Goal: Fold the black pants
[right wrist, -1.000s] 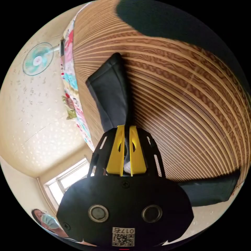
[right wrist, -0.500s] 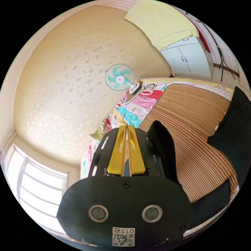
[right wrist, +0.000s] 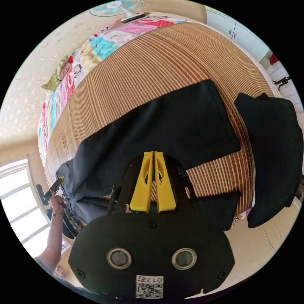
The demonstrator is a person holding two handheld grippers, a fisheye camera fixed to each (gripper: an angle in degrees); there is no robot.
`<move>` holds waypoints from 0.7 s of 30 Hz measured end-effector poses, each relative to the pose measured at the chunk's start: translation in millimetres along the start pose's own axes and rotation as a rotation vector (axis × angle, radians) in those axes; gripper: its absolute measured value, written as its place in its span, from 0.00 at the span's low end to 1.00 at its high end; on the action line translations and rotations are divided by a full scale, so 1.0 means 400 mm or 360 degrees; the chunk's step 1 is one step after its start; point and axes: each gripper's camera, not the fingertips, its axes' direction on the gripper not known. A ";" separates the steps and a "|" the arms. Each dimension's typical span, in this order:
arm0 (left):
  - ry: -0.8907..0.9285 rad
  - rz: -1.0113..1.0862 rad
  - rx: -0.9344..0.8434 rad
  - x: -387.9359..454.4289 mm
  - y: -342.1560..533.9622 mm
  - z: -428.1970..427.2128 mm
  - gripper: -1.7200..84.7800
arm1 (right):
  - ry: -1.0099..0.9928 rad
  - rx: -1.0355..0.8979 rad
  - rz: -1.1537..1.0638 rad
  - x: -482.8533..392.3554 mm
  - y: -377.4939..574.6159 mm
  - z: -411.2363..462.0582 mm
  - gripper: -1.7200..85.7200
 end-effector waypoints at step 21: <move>0.0378 -0.0756 0.0418 -0.487 0.557 -0.282 0.12 | -0.0956 0.0071 0.0432 0.497 0.412 -0.175 0.08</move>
